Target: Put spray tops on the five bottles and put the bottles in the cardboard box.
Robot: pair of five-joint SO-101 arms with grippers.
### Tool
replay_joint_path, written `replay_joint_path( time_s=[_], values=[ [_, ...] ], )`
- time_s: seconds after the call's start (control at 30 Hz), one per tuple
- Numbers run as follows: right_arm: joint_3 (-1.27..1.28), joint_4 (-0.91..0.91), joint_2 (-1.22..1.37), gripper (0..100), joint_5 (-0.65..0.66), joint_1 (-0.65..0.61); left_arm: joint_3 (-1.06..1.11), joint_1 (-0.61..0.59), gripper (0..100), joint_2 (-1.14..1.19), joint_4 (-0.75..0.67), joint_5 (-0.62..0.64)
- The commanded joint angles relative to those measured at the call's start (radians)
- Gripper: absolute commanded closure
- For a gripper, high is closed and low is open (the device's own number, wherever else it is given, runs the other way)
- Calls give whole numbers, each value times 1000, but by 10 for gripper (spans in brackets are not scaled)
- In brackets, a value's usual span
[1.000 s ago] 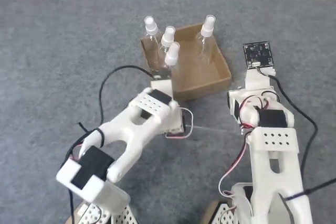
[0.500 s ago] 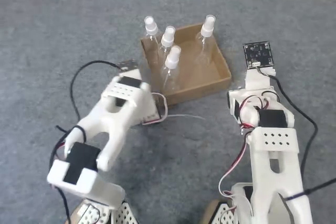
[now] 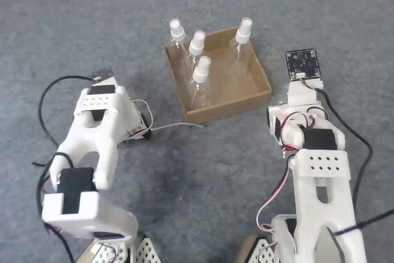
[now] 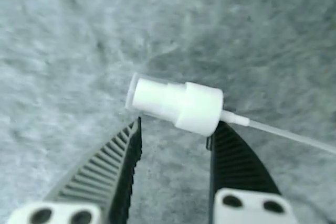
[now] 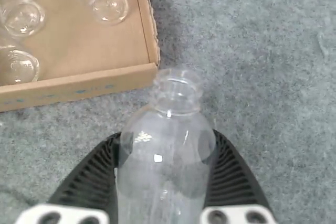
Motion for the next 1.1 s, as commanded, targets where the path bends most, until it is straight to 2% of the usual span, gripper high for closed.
replay_joint_path(
  time_s=[0.0, 0.23, 0.43, 0.6, 0.8, 1.07],
  values=[
    [-9, -22, -38, 964, -3, 12, -99, -21, 816, -12, 69, -11],
    [-9, -22, -36, 964, -3, 12, -314, -25, 816, -12, 318, -2],
    [-9, -22, -36, 964, -3, 10, -357, -18, 816, -3, 354, 64],
    [-9, -22, -38, 964, -3, 12, -326, -26, 815, 0, 285, 126],
    [-9, -22, -38, 964, -3, 12, -211, -21, 813, 0, 127, 221],
    [-9, -22, -38, 964, -3, 12, -84, -25, 812, 0, -38, 239]
  ],
)
